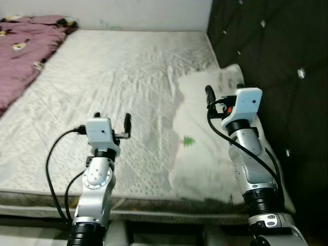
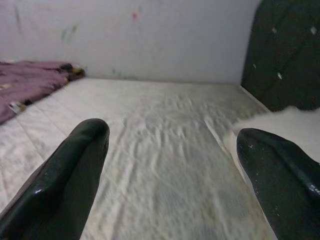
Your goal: Clean up the room
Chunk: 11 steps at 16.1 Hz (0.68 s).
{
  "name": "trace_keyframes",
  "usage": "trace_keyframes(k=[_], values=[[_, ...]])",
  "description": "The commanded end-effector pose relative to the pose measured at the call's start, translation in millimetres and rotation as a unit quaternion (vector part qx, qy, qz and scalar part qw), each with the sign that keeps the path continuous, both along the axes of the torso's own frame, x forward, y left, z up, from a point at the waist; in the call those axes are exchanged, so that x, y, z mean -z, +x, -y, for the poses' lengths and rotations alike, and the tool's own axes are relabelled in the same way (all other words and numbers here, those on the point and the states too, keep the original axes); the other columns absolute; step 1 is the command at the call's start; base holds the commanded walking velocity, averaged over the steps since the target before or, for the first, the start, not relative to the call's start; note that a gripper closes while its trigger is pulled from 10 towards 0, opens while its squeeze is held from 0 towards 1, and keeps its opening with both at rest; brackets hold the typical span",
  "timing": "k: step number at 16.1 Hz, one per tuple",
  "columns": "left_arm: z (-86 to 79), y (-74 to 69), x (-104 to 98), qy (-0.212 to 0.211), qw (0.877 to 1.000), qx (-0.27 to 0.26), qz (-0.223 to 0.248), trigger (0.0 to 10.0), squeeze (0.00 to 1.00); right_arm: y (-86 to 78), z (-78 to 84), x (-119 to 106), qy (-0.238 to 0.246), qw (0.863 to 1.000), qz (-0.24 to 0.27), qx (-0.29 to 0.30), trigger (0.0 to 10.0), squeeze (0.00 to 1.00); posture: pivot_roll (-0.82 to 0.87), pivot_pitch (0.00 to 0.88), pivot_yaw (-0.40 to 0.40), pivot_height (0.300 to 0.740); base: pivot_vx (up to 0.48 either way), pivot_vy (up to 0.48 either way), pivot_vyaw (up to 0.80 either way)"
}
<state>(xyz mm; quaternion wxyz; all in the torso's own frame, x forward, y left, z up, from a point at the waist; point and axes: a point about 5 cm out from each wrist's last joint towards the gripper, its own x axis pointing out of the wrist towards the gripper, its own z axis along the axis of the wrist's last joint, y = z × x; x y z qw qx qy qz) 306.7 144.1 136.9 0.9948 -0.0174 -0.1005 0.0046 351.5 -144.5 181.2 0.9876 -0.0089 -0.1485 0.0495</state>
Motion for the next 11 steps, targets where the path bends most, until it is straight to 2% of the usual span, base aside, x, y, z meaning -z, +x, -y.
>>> trace_keyframes(k=[1, 4, 6, 9, 11], values=[[-1.6, -0.7, -3, -0.004, 1.0, -0.006, 0.002, 10.0, 0.0, -1.7, -6.8, -3, -0.003, 1.0, 0.006, -0.009, 10.0, 0.0, 0.04, 0.0, -0.001, 0.722, 0.0, 0.0, 0.0], [-4.8, -7.3, 5, 0.006, 1.0, -0.008, -0.013, 10.0, 0.0, -3.6, -7.9, 0, 0.004, 1.0, 0.001, -0.012, 10.0, 0.0, 0.03, 0.0, 0.012, 0.74, 0.0, 0.0, 0.0], [-10.5, -14.7, 13, -0.003, 0.999, -0.034, -0.035, 10.0, 0.0, -9.3, -6.1, 8, 0.007, 1.0, -0.012, -0.017, 10.0, 0.0, 0.04, 0.0, 0.005, 0.74, 0.0, 0.0, 0.0], [-6.9, -24.7, 17, -0.004, 0.999, -0.022, -0.045, 10.0, 0.0, -13.1, -5.7, 17, 0.014, 0.999, -0.038, -0.021, 10.0, 0.0, 0.03, 0.0, -0.015, 0.74, 0.0, 0.0, 0.0], [-16.6, -33.1, 27, -0.006, 0.997, -0.049, -0.066, 10.0, 0.0, -21.3, -6.5, 23, 0.008, 0.998, -0.05, -0.026, 10.0, 0.0, 0.02, 0.0, -0.019, 0.74, 0.0, 0.0, 0.0]])
